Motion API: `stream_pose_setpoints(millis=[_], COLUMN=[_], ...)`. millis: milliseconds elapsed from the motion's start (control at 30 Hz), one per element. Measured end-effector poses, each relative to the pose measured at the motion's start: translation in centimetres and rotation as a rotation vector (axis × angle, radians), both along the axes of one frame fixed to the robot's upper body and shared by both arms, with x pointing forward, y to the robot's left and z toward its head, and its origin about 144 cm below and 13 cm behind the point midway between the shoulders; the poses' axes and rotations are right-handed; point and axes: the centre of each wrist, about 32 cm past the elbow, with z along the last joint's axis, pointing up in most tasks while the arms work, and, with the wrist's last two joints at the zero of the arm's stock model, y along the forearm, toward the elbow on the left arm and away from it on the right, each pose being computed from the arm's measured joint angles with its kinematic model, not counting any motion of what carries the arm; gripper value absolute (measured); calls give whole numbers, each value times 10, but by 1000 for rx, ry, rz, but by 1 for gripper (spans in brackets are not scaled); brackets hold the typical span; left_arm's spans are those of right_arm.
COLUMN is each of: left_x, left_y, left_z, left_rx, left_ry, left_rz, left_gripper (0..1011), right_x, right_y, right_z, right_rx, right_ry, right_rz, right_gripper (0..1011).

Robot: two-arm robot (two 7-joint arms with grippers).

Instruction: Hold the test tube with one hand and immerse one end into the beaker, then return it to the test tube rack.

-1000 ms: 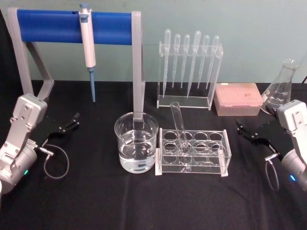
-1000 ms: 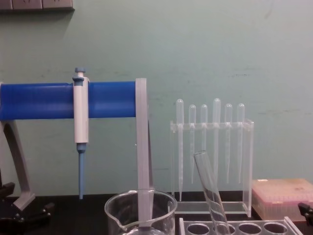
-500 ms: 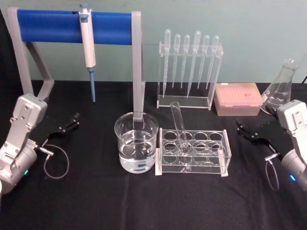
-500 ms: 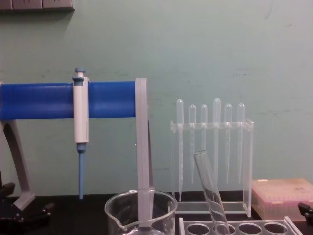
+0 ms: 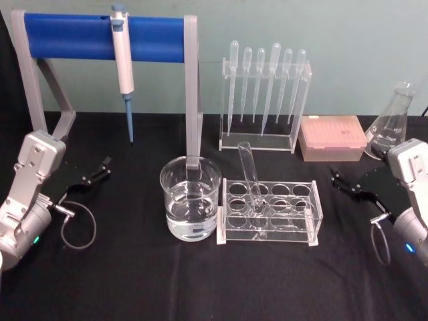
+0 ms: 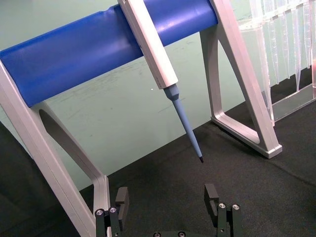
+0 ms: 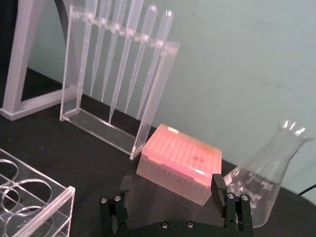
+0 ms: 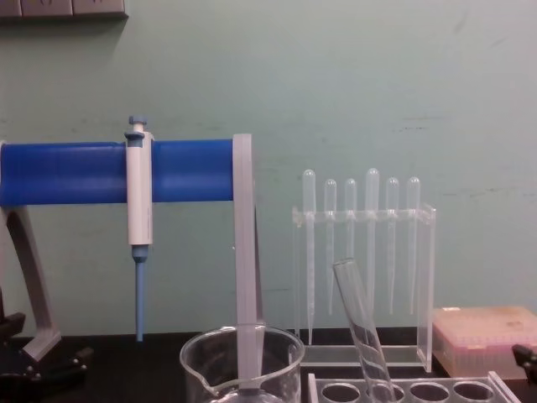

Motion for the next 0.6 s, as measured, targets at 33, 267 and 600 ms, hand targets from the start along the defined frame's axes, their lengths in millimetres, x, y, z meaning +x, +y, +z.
stream_pose_setpoints(millis=[33,267,600], left_x=[0,0,0], left_y=[0,0,0], left_z=[0,0,0], left_rx=[0,0,0], left_ry=[0,0,0], left_rz=[0,0,0], left_gripper=[1000,1000,1000], right_x=[-3,-33,-55], right_y=[0,2,19], right_z=[2,15,46], right_rx=[-6,-21,100], right_ry=[-12,-44,37], right_rz=[0,19,256], right_gripper=[1002,1002,1002])
